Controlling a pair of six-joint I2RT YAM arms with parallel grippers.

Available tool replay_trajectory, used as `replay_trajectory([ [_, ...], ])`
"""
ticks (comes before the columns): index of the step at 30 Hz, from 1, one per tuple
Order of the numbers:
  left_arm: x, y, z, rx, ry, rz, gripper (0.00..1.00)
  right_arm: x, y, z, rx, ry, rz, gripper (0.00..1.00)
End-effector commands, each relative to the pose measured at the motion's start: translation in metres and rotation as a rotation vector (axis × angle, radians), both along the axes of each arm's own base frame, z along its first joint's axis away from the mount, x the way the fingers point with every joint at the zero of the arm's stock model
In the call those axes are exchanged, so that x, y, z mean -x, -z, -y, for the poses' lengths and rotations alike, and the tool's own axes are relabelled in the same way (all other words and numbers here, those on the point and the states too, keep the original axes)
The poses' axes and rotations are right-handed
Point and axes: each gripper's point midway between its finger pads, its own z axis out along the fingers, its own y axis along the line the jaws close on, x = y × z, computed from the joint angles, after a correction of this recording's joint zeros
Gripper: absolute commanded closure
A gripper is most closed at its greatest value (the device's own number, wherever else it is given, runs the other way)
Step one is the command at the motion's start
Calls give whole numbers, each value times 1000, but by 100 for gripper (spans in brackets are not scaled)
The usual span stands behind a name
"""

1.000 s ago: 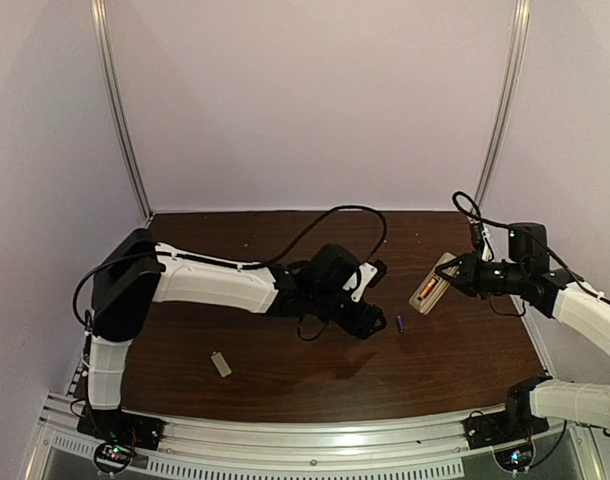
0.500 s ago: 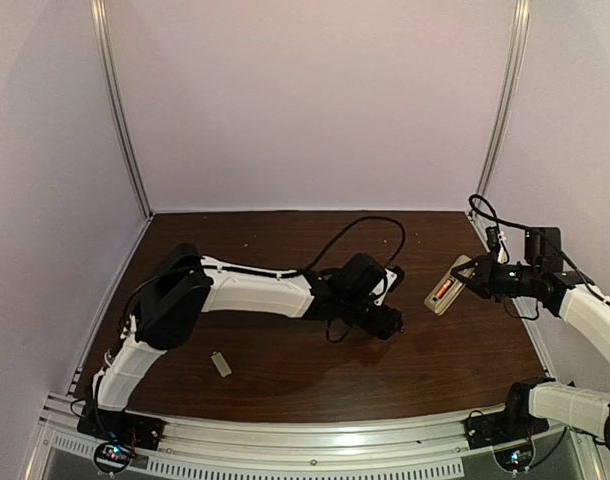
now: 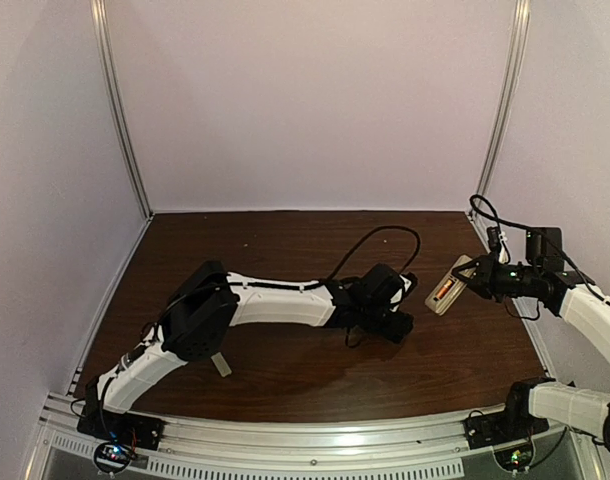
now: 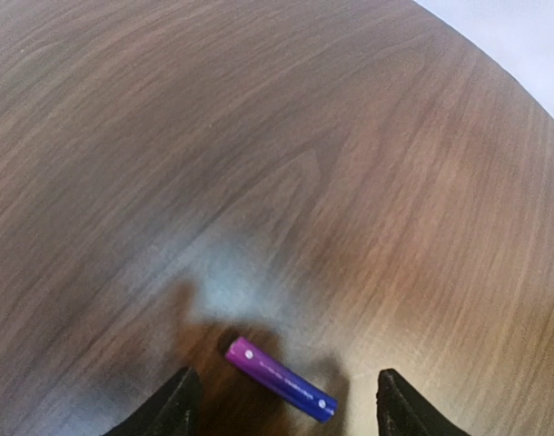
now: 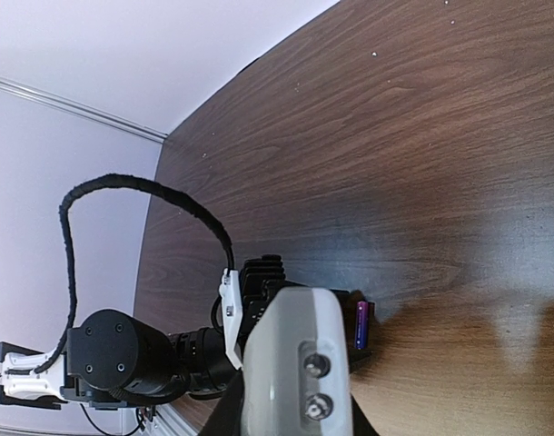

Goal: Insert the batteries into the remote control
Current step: Move the battery to the center of the board.

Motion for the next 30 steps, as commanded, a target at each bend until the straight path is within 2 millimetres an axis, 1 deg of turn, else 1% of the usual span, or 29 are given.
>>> replay_trajectory([
  [1, -5, 39, -15, -130, -47, -9, 36, -3, -8, 0, -11, -4, 29, 100],
  [5, -2, 57, -34, -223, -65, -13, 44, -3, -9, 0, -14, -9, 38, 100],
  [8, 1, 66, -47, -285, -63, -20, 52, -4, -9, -2, -20, -16, 36, 100],
  [12, 3, 70, -63, -337, -65, -11, 63, -4, -8, -1, -19, -14, 33, 100],
  [16, 6, 66, -72, -356, -64, -7, 74, -4, -9, -2, -25, -19, 35, 100],
  [18, 10, 64, -74, -355, -51, -18, 80, -4, -8, -3, -31, -24, 32, 100],
  [19, 12, 59, -75, -347, -42, -22, 82, -4, -8, -4, -33, -30, 33, 100],
  [20, 16, 62, -79, -353, -34, -30, 85, -3, -8, -5, -36, -35, 34, 100],
  [22, 21, 57, -82, -339, -13, -38, 90, -3, -11, -6, -43, -45, 41, 100],
  [26, 30, 49, -104, -347, 18, -45, 99, 1, -13, -11, -64, -77, 52, 100],
  [28, 37, 45, -117, -359, 45, -50, 100, 3, -15, -16, -85, -97, 66, 100],
  [29, 40, 38, -124, -362, 57, -44, 100, 4, -16, -18, -93, -108, 71, 100],
  [30, 45, 41, -136, -386, 69, -49, 100, 5, -16, -21, -101, -120, 74, 100],
])
